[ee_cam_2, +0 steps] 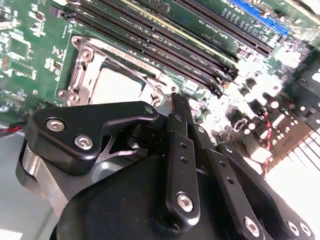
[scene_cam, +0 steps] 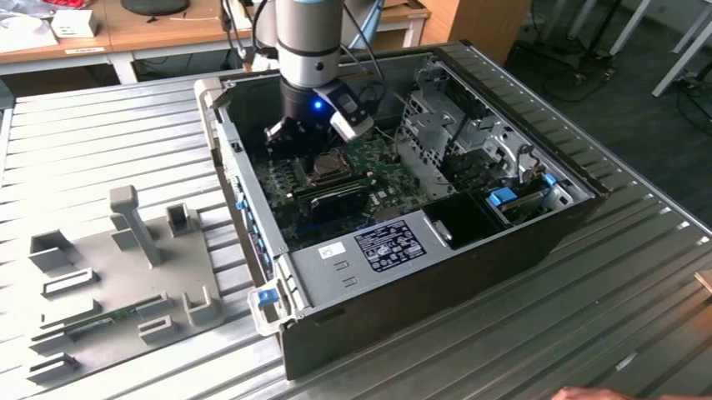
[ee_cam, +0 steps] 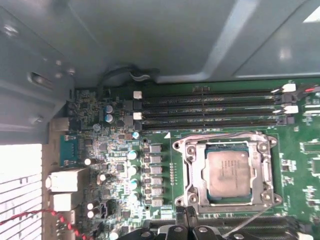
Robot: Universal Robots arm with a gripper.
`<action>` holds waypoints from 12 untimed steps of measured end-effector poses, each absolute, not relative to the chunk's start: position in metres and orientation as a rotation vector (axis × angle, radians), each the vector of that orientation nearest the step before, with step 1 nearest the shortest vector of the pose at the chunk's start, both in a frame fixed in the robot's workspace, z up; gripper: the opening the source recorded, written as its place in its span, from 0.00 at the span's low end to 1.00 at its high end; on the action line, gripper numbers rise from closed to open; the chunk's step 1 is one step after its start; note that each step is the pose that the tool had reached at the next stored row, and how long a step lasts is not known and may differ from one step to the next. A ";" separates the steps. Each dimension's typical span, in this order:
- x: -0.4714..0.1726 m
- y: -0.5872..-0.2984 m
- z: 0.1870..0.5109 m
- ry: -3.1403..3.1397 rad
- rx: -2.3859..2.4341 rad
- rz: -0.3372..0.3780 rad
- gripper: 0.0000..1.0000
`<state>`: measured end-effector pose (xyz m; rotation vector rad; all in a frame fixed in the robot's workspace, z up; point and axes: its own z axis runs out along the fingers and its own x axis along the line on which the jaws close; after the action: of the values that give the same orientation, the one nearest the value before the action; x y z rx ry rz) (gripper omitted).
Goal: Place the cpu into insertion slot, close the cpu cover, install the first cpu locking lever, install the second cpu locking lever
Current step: 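Install the second cpu locking lever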
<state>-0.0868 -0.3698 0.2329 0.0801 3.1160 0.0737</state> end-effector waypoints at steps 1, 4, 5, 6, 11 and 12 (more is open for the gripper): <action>-0.087 -0.370 0.237 3.116 0.080 0.074 0.11; -0.087 -0.370 0.244 3.116 0.080 0.074 0.11; -0.087 -0.370 0.245 3.116 0.080 0.074 0.11; -0.086 -0.370 0.245 3.116 0.080 0.074 0.11; -0.080 -0.370 0.245 3.116 0.080 0.074 0.11; -0.079 -0.370 0.245 3.116 0.080 0.074 0.11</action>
<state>-0.0786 -0.3698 0.2453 0.0801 3.1159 0.0740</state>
